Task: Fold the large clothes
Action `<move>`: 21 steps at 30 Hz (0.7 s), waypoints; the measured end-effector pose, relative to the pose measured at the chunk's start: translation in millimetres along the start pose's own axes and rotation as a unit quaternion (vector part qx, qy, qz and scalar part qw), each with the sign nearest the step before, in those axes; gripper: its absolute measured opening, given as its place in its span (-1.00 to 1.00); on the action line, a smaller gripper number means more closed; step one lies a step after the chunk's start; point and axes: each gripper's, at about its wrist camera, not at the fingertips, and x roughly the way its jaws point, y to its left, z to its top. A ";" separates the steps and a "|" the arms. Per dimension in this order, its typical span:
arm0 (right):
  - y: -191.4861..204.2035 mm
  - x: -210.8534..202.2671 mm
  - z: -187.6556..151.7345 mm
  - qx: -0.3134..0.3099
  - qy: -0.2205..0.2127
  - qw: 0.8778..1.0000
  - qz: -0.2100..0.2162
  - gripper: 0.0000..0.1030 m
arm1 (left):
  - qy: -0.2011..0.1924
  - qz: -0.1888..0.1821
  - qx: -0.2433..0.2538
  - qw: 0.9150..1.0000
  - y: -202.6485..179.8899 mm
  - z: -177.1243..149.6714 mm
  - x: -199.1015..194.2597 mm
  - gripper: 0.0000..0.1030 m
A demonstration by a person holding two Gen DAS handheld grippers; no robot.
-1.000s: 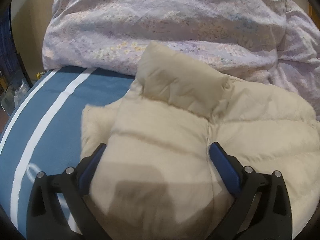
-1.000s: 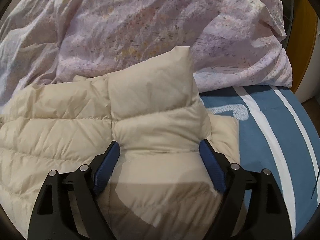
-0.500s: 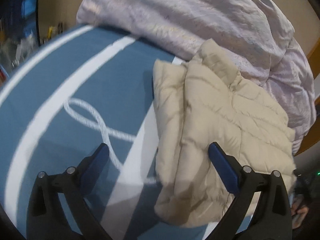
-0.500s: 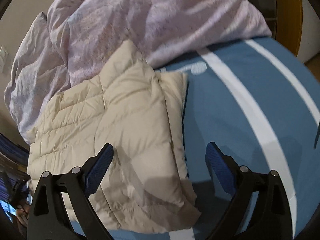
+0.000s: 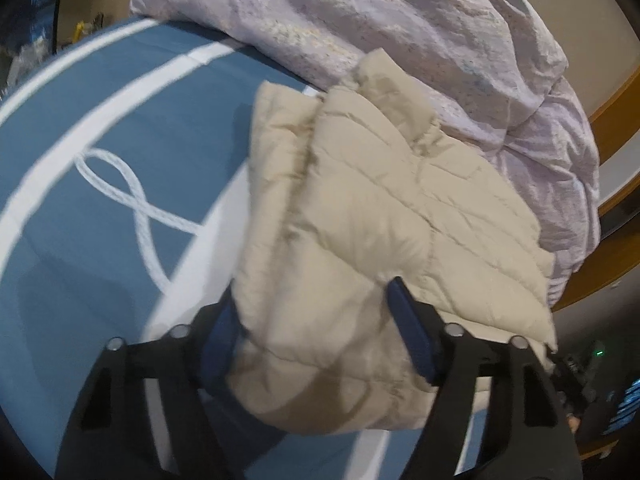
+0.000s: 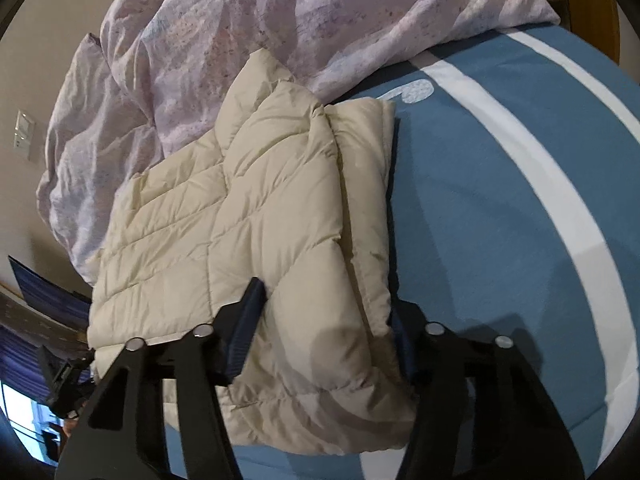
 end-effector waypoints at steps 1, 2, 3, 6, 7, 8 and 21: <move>0.3 -0.9 -1.8 0.001 -0.001 1.000 0.007 -0.15 | 0.001 -0.003 -0.007 1.000 -1.1 -1.2 1.0 0.19; 0.8 -1.5 -2.5 0.001 -0.001 1.000 0.012 -0.21 | 0.004 -0.007 -0.012 1.000 -1.9 -2.2 2.0 0.04; 1.8 -3.2 -4.1 0.001 -0.002 1.000 0.018 -0.31 | 0.005 -0.011 -0.016 1.000 -2.3 -2.9 2.7 -0.05; 5.5 -9.3 -6.2 0.003 -0.006 0.999 0.033 -0.50 | -0.003 -0.021 -0.014 1.000 -2.9 -3.8 -1.5 -0.46; 7.4 -12.3 -7.1 0.004 -0.008 0.999 0.039 -0.55 | -0.006 -0.025 -0.012 1.000 -2.6 -3.6 -4.5 -0.57; 9.0 -14.5 -7.6 0.003 -0.010 0.999 0.044 -0.57 | -0.009 -0.029 -0.009 1.000 -2.8 -3.4 -8.6 -0.62; 39.7 -58.9 -87.5 -0.041 0.005 0.996 0.082 -0.64 | -0.037 -0.039 0.011 0.998 42.7 -33.3 -92.2 -0.68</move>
